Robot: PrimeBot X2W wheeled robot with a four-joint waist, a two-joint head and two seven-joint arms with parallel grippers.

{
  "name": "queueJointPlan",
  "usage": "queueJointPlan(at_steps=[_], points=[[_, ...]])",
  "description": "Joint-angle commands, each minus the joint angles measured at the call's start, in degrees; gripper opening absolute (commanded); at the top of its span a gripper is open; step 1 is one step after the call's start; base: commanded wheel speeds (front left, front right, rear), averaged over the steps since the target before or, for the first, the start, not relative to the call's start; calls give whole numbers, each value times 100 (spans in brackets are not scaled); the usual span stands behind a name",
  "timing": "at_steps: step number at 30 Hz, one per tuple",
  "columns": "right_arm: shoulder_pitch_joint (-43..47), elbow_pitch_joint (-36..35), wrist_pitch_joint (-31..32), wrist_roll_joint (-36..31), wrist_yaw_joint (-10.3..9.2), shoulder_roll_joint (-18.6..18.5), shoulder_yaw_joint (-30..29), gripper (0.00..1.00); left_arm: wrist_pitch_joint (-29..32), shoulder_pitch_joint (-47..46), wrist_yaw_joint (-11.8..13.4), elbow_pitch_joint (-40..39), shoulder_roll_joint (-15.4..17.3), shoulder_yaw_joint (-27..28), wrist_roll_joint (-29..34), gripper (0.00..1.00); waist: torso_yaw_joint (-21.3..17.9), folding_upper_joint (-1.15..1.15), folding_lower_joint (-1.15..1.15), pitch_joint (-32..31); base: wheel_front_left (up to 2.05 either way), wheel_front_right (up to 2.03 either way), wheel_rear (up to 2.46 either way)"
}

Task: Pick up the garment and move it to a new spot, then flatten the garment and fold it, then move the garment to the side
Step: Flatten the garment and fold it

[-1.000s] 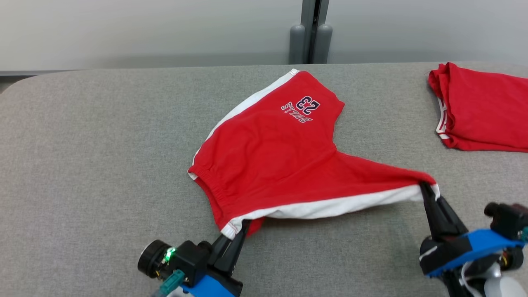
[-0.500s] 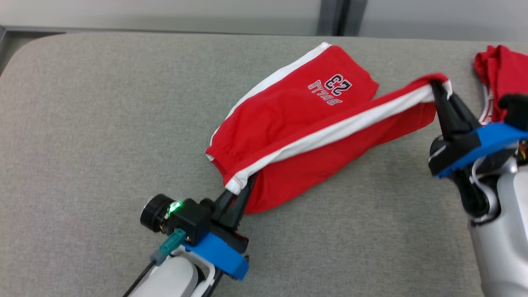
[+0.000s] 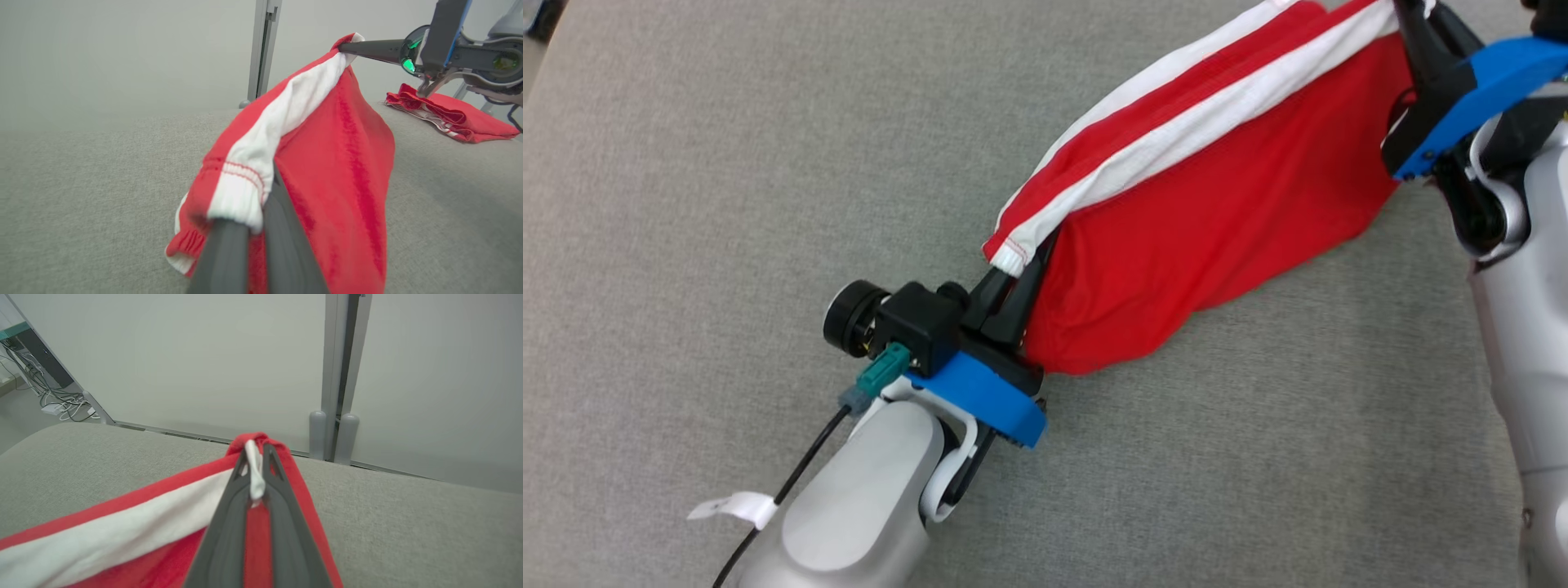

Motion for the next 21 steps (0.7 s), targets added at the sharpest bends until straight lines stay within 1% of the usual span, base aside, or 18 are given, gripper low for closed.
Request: queueJointPlan(at_steps=[1, 7, 11, 12, 13, 14, 21], points=[[-214, 153, -60, -79, 3, -42, 24, 0, -27, -158, -39, 86, -43, 44, 18, 0, 178, 0, -2, 191, 0, 0, 0], [-885, 978, -208, -243, 2, 36, 112, 0, -30, -370, -138, 286, -242, 305, 87, 0, 300, 0, -2, 372, 0, 0, 0], [-1155, 1528, -313, -362, 2, 92, 72, 0, -31, -336, -200, 388, -326, 394, 184, 0, 318, 0, -2, 413, 0, 0, 0], [-1219, 1643, -358, -395, 2, 118, 76, 34, -31, -328, -215, 406, -345, 418, 202, 24, 321, 0, -2, 411, 0, 0, 0], [-1262, 1752, -403, -414, 2, 147, 100, 49, -31, -314, -231, 433, -360, 437, 226, 47, 323, 0, -2, 399, 0, 0, 0], [-1276, 1843, -448, -415, 3, 174, 120, 100, -31, -295, -238, 453, -369, 466, 260, 100, 322, 0, -2, 382, 0, 0, 0], [-1245, 2377, -750, -289, 3, 60, 253, 100, -32, -31, -283, 475, -470, 631, 433, 100, 292, 0, -2, 179, 0, 0, 0]])
